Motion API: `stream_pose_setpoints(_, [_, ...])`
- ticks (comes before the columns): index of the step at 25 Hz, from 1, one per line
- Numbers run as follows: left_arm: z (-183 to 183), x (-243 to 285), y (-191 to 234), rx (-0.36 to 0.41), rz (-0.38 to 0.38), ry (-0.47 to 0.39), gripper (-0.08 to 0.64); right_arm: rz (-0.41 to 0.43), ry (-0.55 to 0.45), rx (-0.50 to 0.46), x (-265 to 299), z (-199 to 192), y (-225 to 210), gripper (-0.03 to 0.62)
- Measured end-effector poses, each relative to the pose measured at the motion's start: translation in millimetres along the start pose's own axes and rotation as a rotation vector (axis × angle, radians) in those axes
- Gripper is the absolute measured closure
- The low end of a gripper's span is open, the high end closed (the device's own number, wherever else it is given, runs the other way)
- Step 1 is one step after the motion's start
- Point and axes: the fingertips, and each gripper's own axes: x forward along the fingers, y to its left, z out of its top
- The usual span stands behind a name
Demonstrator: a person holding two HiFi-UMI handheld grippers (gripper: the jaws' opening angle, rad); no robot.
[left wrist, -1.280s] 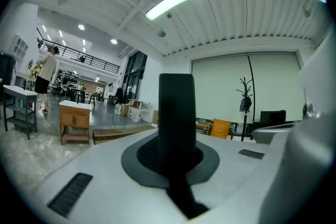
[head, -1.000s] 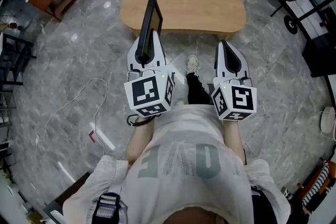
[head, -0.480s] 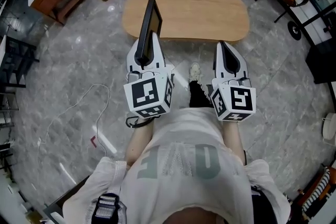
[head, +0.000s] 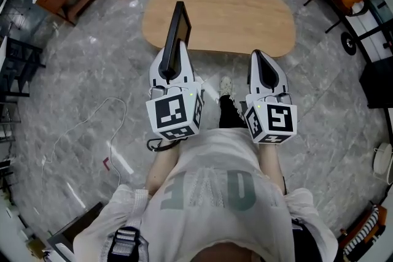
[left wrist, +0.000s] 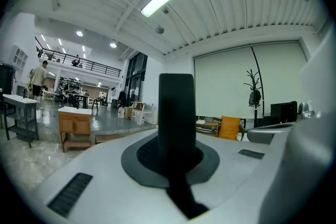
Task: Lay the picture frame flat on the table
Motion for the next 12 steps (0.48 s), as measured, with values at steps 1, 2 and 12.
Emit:
stream_pose_setpoints(1, [0.2, 6.6, 1.0, 0.002, 0.004, 0.003, 0.540, 0.004, 0.002, 0.000, 6.8, 0.4, -2.1, 0.586])
stream_pose_setpoints(2, [0.8, 13.9, 1.6, 0.004, 0.006, 0.007, 0.540, 0.008, 0.005, 0.002, 13.9, 1.2, -4.9, 0.586])
stream_pose_setpoints(12, [18.8, 99.0, -3.6, 0.033, 0.023, 0.021, 0.540, 0.039, 0.046, 0.030, 91.2, 10.3, -45.7, 0.586])
